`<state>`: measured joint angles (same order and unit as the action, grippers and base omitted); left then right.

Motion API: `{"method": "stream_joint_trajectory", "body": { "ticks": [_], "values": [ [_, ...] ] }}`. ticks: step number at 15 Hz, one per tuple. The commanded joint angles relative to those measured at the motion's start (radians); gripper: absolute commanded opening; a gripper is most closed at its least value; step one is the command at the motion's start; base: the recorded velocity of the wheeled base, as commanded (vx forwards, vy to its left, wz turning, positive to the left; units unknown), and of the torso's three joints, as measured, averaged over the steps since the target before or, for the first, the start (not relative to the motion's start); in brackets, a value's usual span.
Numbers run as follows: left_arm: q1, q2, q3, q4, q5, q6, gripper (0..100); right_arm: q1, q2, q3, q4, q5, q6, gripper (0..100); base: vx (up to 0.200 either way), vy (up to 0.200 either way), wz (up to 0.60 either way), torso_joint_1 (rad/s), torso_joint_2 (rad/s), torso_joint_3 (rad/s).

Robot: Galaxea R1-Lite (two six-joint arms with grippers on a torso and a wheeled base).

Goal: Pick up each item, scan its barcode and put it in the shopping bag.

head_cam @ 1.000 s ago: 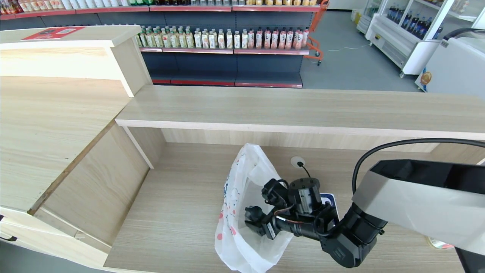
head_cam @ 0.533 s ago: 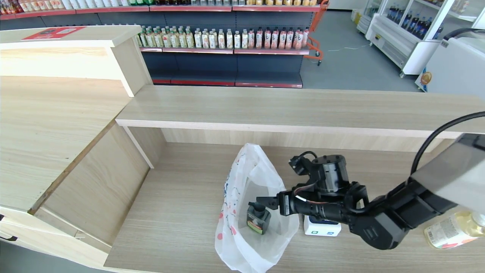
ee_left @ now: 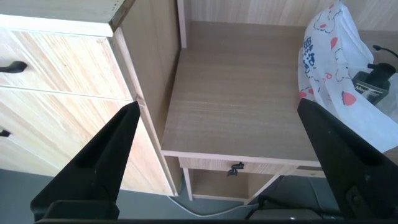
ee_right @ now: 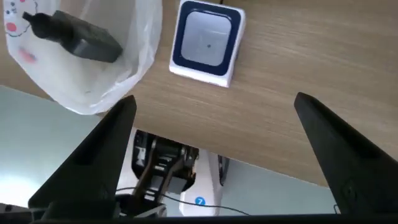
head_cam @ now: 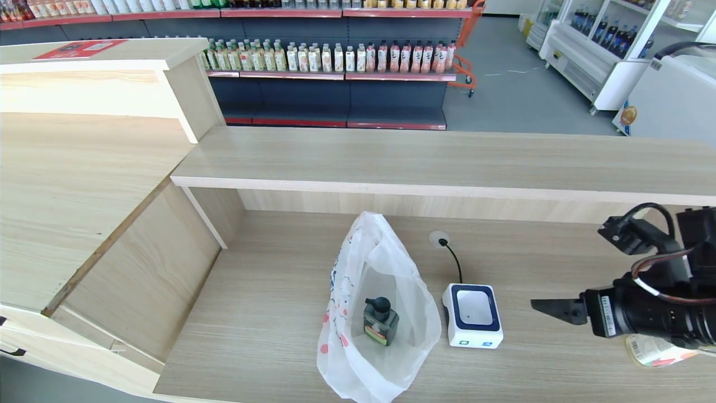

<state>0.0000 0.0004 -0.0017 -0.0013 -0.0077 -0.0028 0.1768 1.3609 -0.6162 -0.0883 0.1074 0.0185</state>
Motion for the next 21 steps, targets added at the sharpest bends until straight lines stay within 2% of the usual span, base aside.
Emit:
{"method": "stream_joint_trajectory", "body": {
  "ticks": [1, 3, 9, 14, 17, 19, 21],
  "values": [
    [0.0, 0.0, 0.0, 0.0, 0.0, 0.0, 100, -0.086, -0.117, 0.023, 0.01, -0.031, 0.018, 100, 0.0, 0.0, 0.0, 0.0, 0.0, 0.0],
    [0.0, 0.0, 0.0, 0.0, 0.0, 0.0, 100, -0.142, -0.138, 0.035, 0.028, -0.032, 0.02, 100, 0.0, 0.0, 0.0, 0.0, 0.0, 0.0],
    [0.0, 0.0, 0.0, 0.0, 0.0, -0.006, 100, -0.149, -0.184, 0.064, 0.053, -0.026, 0.044, 100, 0.0, 0.0, 0.0, 0.0, 0.0, 0.0],
    [0.0, 0.0, 0.0, 0.0, 0.002, -0.003, 100, -0.149, -0.18, 0.062, 0.053, -0.026, 0.087, 100, 0.0, -0.2, 0.0, -0.001, 0.0, 0.001],
    [0.0, 0.0, 0.0, 0.0, 0.002, -0.003, 100, -0.125, -0.187, 0.067, 0.062, -0.025, 0.181, 100, 0.0, -0.2, 0.0, 0.006, 0.0, 0.002],
    [0.0, 0.0, 0.0, 0.0, 0.0, -0.006, 100, -0.112, -0.198, 0.065, 0.122, -0.017, 0.241, 100, 0.0, -0.2, 0.0, -0.007, 0.0, 0.005],
    [0.0, 0.0, 0.0, 0.0, 0.0, -0.003, 100, -0.111, -0.203, 0.069, 0.148, -0.003, 0.258, 100, 0.0, 0.0, 0.0, 0.0, 0.0, 0.0]
  ]
}}
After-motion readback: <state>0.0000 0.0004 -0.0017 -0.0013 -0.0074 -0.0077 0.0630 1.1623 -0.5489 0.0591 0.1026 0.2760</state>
